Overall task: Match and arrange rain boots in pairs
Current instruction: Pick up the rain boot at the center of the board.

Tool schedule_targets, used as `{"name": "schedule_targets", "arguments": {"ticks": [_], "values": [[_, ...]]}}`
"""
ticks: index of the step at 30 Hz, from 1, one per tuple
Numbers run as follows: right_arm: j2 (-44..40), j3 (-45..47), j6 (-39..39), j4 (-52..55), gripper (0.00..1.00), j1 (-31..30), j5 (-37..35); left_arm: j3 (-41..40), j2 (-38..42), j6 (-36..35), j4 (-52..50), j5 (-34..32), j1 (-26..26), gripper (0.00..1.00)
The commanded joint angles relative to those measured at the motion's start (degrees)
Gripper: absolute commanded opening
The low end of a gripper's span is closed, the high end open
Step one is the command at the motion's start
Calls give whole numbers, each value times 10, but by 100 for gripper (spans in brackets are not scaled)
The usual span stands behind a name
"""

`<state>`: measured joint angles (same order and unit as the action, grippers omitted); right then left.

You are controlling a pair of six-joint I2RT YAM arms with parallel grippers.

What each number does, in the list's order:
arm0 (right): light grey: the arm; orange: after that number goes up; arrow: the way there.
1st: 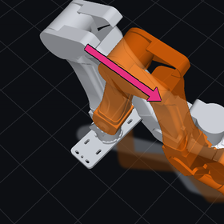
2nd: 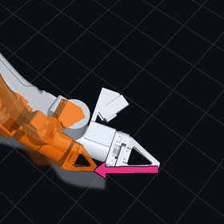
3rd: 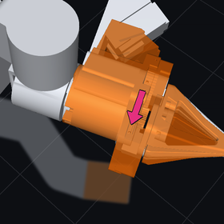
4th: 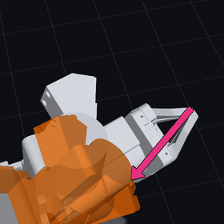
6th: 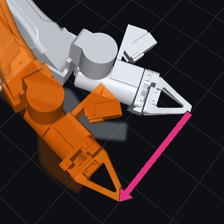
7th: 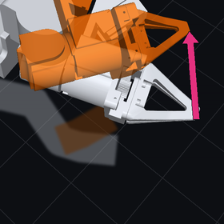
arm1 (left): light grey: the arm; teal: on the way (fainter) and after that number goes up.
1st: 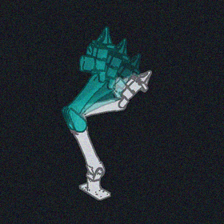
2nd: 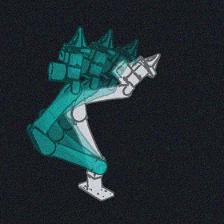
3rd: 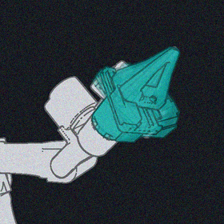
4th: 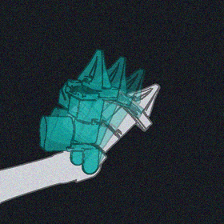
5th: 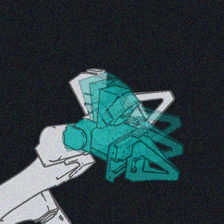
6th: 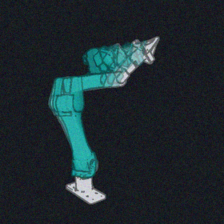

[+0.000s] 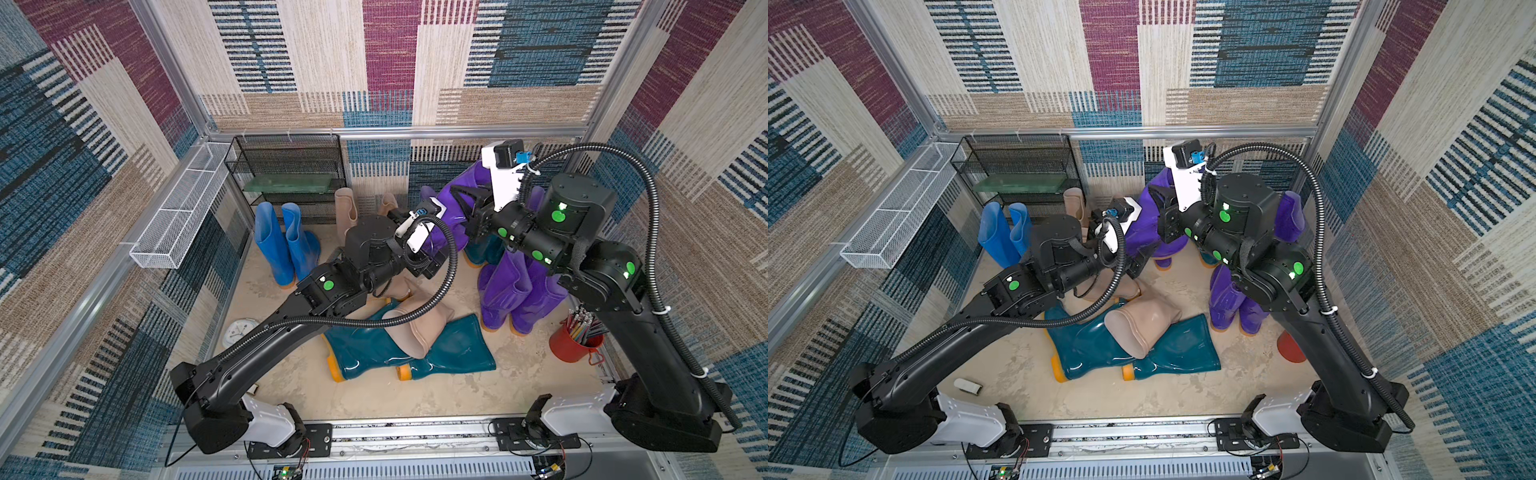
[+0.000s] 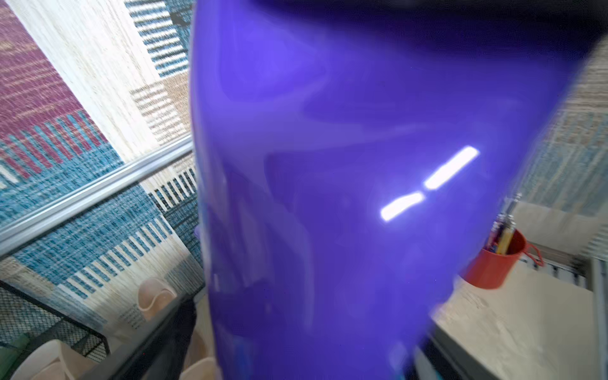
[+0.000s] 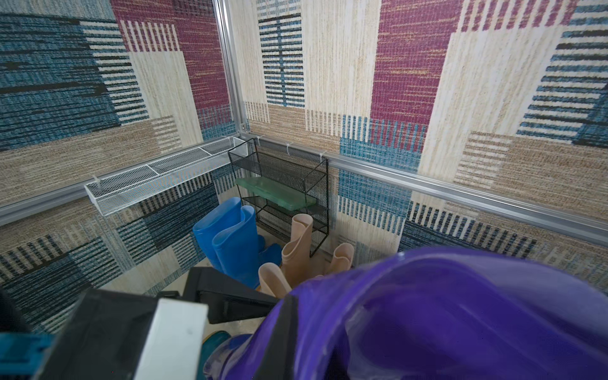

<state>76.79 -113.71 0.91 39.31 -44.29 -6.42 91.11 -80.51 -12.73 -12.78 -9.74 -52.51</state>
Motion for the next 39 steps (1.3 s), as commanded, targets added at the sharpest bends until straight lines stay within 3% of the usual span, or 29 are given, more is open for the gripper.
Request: {"name": "schedule_targets", "arguments": {"ticks": [1,4,6,7,8,12,14,18,23,31,39], "values": [[-12,8,-3,-49,0,-4,11,-33,12,-31,104,-38,1,76],[-13,12,-6,-47,0,-4,26,-11,-2,-29,64,7,7,46],[-10,11,-5,-47,3,-4,30,1,-9,-25,43,29,7,12],[-8,11,-6,-47,6,-3,26,9,-11,-20,31,37,7,0],[-6,11,-4,-48,12,1,25,15,-12,-12,20,48,7,0],[4,-1,-9,-51,71,16,-18,29,-7,37,-14,45,7,0],[3,-7,-15,-57,82,21,-49,44,-4,68,-39,16,8,0],[-23,10,-34,-87,90,25,-103,82,-4,167,-86,-15,22,0],[-60,86,-47,-114,90,18,-114,142,-23,270,-115,-98,24,0],[-77,222,30,-203,96,-79,-104,222,-56,404,-123,-177,25,0],[-36,244,74,-240,99,-139,-134,219,-57,505,-132,-212,26,0]]}}
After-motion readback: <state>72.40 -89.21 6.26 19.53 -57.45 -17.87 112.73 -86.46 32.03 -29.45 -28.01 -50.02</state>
